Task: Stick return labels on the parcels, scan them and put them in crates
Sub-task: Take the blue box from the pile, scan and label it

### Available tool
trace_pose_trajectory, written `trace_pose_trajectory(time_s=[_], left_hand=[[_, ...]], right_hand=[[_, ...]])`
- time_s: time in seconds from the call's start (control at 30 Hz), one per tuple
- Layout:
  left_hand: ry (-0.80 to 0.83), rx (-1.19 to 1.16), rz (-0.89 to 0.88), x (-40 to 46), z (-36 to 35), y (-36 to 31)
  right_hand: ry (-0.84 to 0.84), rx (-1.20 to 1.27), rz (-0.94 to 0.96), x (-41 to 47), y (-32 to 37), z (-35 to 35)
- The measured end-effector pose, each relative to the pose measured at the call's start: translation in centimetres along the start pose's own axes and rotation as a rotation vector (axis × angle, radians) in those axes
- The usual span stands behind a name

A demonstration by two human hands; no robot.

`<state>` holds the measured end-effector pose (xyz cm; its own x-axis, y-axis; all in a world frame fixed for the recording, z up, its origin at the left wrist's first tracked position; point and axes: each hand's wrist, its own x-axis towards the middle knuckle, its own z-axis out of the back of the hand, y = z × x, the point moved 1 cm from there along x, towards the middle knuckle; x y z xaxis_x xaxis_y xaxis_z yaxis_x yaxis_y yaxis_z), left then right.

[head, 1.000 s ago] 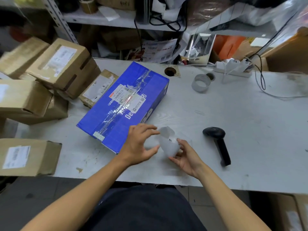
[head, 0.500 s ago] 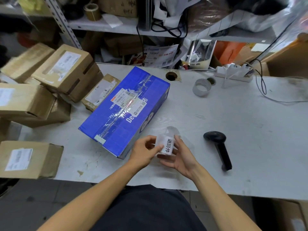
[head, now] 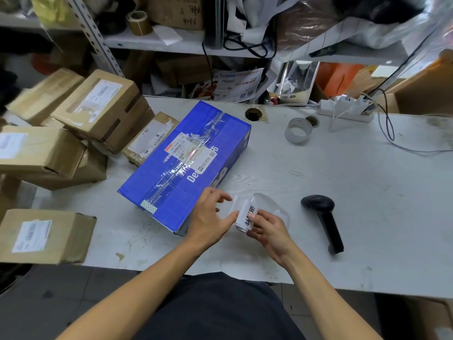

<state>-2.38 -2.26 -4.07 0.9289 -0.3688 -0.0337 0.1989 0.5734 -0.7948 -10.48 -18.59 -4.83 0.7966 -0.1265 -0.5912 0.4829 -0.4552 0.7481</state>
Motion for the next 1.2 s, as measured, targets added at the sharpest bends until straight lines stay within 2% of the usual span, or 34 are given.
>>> trace_pose_trajectory(time_s=[0.1, 0.33, 0.4, 0.5, 0.57, 0.7, 0.77, 0.83, 0.87, 0.9, 0.97, 1.03, 1.1, 1.2], left_hand=[[0.044, 0.008, -0.091, -0.3, 0.1, -0.5], [0.218, -0.173, 0.175, -0.4, 0.2, -0.9], [0.211, -0.203, 0.209, -0.3, 0.3, -0.7], [0.102, -0.211, 0.246, -0.1, 1.0, -0.5], [0.054, -0.253, 0.261, 0.3, 1.7, -0.6], [0.053, -0.462, 0.336, 0.9, 3.0, -1.4], [0.098, -0.465, 0.35, 1.3, 3.4, -1.7], [0.11, -0.448, 0.355, 1.6, 3.9, -1.8], [0.108, -0.426, 0.344, 1.7, 4.2, -1.7], [0.105, -0.399, 0.322, 1.8, 4.5, -1.7], [0.08, -0.362, 0.265, 1.9, 5.1, -1.6], [0.035, -0.358, 0.227, 2.1, 5.7, -1.2], [-0.017, -0.374, 0.223, 2.3, 6.7, -0.9], [-0.123, -0.36, 0.243, 2.4, 8.7, 0.1]], right_hand=[[-0.061, -0.06, 0.045, 0.1, 0.0, 0.2], [-0.1, -0.141, 0.099, 0.3, 0.1, 0.1], [-0.127, -0.176, 0.101, 0.6, 0.1, 0.4], [-0.182, -0.251, 0.082, 1.1, 0.4, 1.1], [-0.246, -0.362, 0.053, 1.6, 0.7, 2.0], [-0.349, -0.852, -0.089, 2.8, 0.9, 3.6], [-0.4, -0.953, -0.069, 2.8, 1.3, 3.4], [-0.486, -1.015, 0.034, 2.6, 2.5, 2.4], [-0.468, -0.94, 0.058, 2.5, 3.3, 1.6], [-0.374, -0.768, 0.03, 2.6, 4.1, 0.7], [0.018, -0.325, -0.16, 2.5, 5.7, -1.6], [0.32, -0.099, -0.239, 2.2, 7.0, -3.9], [0.401, -0.053, -0.181, 2.8, 7.8, -5.8], [0.365, -0.135, -0.045, 4.9, 8.8, -8.5]])
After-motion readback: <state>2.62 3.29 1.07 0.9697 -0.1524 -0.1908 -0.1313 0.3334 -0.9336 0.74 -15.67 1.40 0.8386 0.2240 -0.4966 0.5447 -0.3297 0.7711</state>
